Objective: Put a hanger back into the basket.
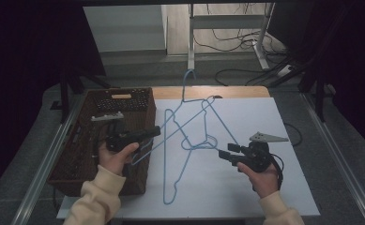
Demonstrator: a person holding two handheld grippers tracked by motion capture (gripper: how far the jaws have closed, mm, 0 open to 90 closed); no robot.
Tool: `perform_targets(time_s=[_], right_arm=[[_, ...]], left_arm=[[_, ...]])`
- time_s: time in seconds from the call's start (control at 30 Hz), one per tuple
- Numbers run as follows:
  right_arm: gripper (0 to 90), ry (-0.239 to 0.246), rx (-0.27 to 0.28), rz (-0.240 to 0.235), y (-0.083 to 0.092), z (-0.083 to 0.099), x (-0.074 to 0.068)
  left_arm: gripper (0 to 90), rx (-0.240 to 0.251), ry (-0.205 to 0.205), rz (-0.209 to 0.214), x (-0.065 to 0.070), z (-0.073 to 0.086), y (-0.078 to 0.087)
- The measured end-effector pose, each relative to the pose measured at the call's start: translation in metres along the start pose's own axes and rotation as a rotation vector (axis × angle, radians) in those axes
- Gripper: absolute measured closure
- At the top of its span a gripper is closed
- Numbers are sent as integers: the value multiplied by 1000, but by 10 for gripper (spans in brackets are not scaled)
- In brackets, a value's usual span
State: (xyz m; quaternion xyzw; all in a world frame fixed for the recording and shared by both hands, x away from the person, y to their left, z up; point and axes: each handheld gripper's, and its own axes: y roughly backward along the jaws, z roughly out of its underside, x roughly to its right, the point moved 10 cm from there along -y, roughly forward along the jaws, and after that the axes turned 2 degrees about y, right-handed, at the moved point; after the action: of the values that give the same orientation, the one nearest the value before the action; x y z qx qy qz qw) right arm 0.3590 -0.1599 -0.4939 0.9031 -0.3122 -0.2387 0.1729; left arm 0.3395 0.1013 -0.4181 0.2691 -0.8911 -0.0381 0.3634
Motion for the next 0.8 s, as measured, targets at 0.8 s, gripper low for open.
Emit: perform_targets(time_s=[0.8], right_arm=[[422,-1,-15,12,-3,3,3]], left_arm=[[872,160,35,-89,-47,-10,126]])
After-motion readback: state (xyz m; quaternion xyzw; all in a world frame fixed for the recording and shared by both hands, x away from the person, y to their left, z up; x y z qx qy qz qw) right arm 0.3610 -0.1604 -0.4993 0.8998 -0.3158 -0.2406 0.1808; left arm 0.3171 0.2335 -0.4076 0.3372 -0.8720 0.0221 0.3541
